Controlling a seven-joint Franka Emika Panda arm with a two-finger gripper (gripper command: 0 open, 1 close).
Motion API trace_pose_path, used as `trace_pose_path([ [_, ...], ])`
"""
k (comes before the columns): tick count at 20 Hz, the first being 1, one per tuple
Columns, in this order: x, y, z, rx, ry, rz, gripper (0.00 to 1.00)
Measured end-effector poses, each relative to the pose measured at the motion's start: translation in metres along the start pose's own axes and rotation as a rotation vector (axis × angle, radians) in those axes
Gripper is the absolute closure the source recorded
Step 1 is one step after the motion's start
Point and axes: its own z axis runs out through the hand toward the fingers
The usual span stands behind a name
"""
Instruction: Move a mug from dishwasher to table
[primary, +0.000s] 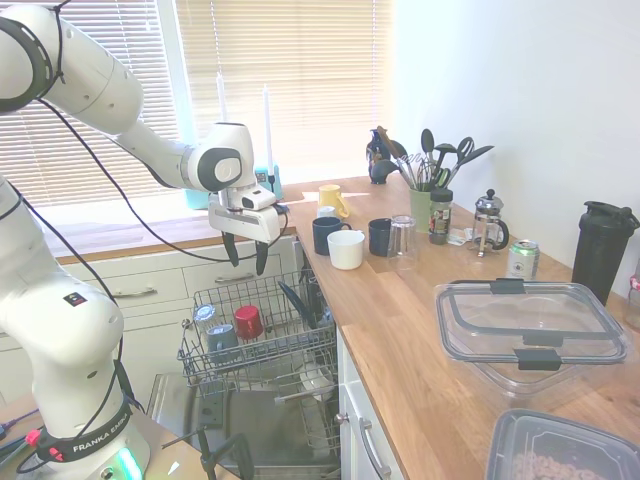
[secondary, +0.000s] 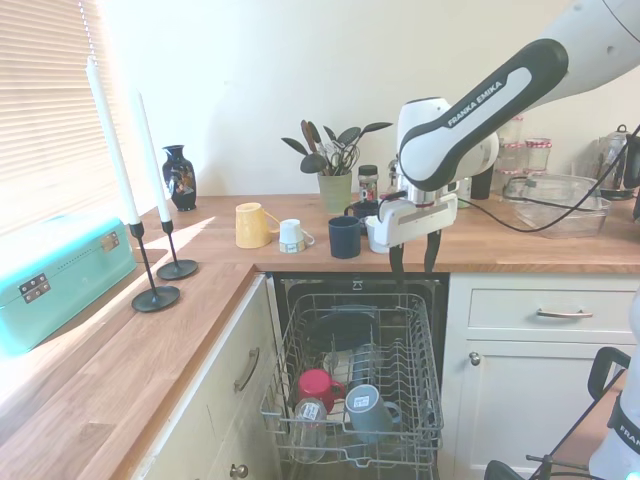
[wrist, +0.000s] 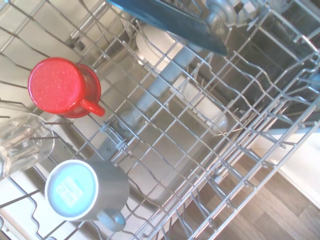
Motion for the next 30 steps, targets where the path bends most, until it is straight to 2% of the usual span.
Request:
trace_pose_path([
  [2, 0.0, 0.0, 0.001, 0.002, 0.005, -0.007, 0.0],
  [4, -0.01, -0.006, 0.005, -0.016, 0.022, -0.053, 0.0],
  [9, -0.074, -0.028, 0.05, -0.137, 0.044, -0.248, 0.0],
  [12, -0.106, -0.033, 0.084, -0.205, 0.02, -0.341, 0.0],
  [14, -0.123, -0.037, 0.105, -0.224, -0.006, -0.395, 0.0],
  [16, -0.134, -0.042, 0.124, -0.237, -0.005, -0.443, 0.0],
  [20, -0.145, -0.046, 0.156, -0.257, 0.009, -0.486, 0.0],
  [25, -0.157, -0.052, 0.198, -0.29, -0.024, -0.555, 0.0],
  [30, -0.162, -0.062, 0.225, -0.307, -0.042, -0.588, 0.0],
])
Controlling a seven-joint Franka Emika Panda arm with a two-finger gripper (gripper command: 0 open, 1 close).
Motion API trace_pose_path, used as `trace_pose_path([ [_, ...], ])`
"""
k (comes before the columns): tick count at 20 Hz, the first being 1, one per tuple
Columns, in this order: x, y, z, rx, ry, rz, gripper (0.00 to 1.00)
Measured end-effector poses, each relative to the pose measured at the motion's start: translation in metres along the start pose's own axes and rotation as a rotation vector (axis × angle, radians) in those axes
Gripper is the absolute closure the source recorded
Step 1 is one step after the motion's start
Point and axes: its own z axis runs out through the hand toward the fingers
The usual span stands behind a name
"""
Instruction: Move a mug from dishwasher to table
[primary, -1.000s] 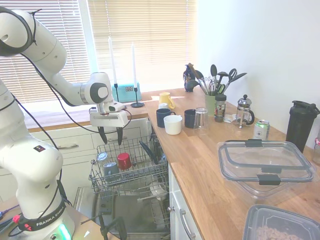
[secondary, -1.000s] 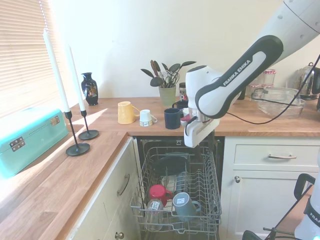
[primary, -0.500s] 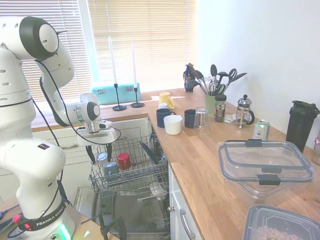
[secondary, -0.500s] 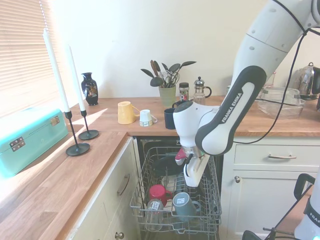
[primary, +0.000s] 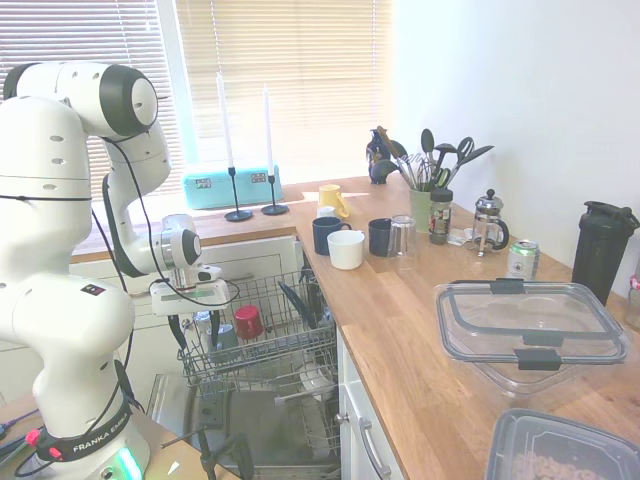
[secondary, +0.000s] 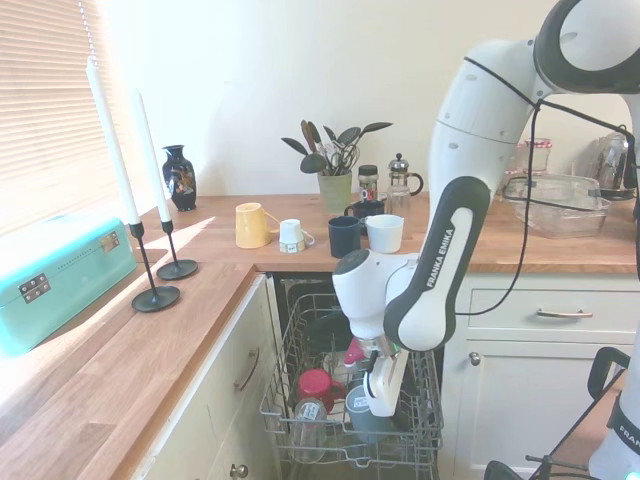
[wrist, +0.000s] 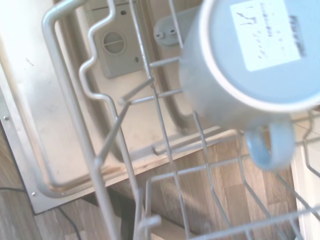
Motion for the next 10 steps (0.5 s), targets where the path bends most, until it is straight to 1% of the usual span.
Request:
trace_pose_path([
  [7, 0.012, -0.019, 0.013, -0.014, 0.005, -0.04, 0.0],
  [10, 0.018, -0.023, 0.023, -0.023, -0.004, -0.058, 0.0],
])
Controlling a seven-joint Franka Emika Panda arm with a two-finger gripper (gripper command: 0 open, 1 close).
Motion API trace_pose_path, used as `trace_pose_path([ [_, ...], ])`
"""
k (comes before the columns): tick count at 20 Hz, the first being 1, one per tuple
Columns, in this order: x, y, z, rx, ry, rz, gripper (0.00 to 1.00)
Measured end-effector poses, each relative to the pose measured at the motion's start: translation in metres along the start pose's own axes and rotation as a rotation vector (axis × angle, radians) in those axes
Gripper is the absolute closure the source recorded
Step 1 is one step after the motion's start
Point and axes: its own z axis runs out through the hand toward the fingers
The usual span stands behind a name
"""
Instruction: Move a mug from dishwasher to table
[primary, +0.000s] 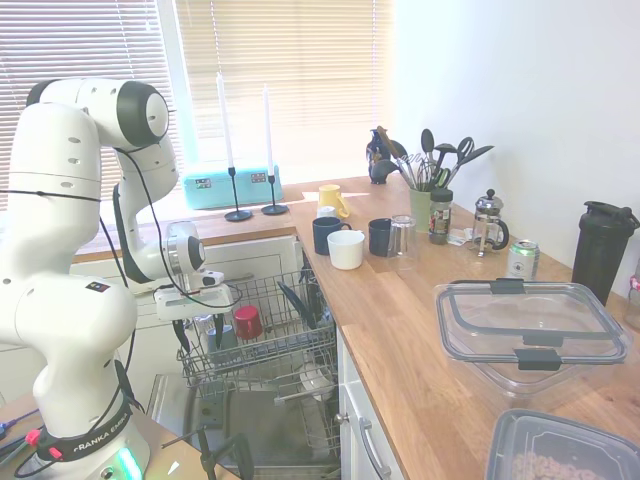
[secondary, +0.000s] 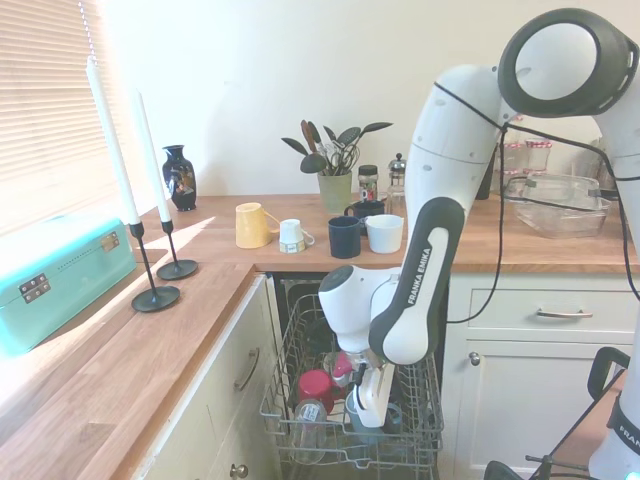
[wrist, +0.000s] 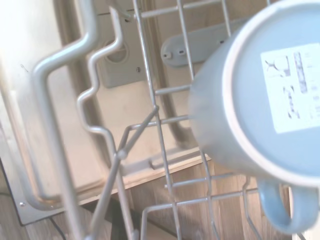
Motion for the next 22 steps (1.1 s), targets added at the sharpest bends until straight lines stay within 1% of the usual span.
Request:
trace_pose_path([
  [6, 0.007, 0.004, 0.021, 0.009, -0.012, -0.014, 0.0],
  [7, 0.008, 0.005, 0.024, 0.011, -0.013, -0.016, 1.0],
  [10, 0.011, 0.007, 0.031, 0.021, -0.017, -0.024, 1.0],
  [15, 0.017, 0.007, 0.032, 0.05, -0.004, -0.037, 1.0],
  [22, 0.017, 0.007, 0.038, 0.05, -0.001, -0.049, 1.0],
])
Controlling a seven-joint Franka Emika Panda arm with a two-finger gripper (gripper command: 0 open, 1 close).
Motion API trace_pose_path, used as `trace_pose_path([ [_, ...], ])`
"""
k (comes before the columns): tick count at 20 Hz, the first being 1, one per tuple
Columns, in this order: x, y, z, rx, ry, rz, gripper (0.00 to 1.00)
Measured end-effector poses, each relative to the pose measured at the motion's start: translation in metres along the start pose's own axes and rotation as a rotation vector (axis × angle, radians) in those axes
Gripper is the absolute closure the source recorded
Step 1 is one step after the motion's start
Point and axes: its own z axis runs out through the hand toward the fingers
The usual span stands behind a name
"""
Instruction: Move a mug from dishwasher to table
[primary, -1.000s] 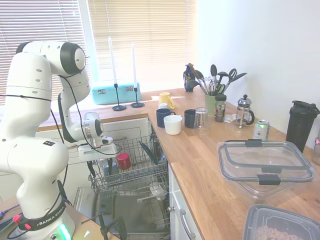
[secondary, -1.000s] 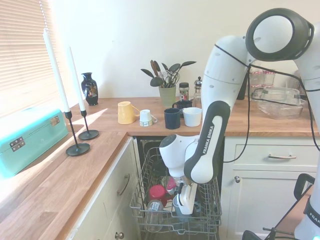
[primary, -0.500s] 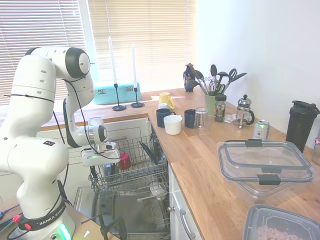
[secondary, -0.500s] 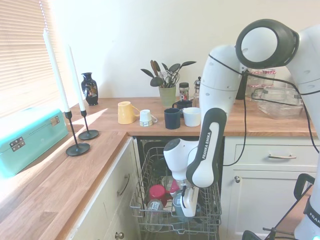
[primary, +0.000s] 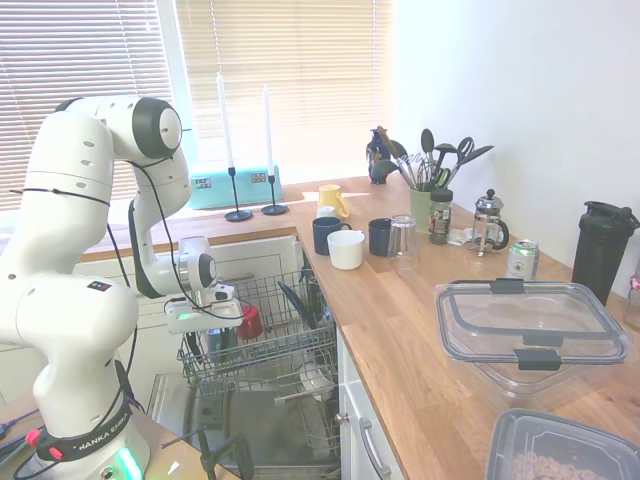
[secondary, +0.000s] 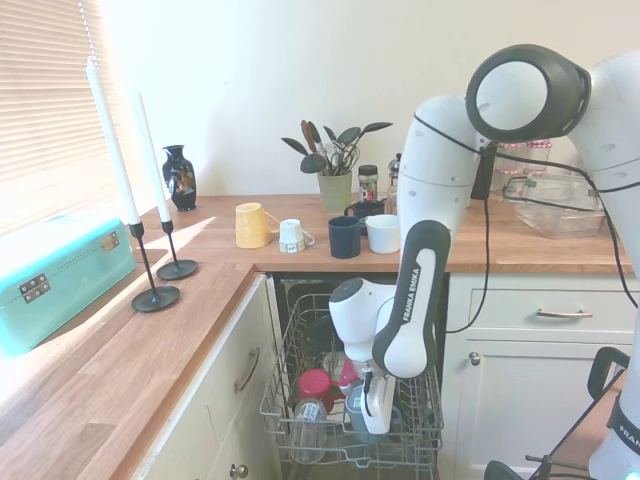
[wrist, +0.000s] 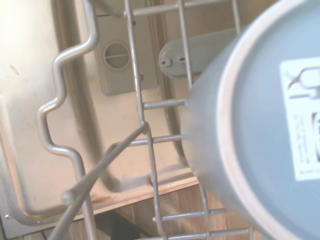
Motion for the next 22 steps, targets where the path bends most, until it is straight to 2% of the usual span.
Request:
trace_pose_path([
  [22, 0.0034, 0.0031, 0.0005, -0.012, 0.021, 0.023, 1.0],
])
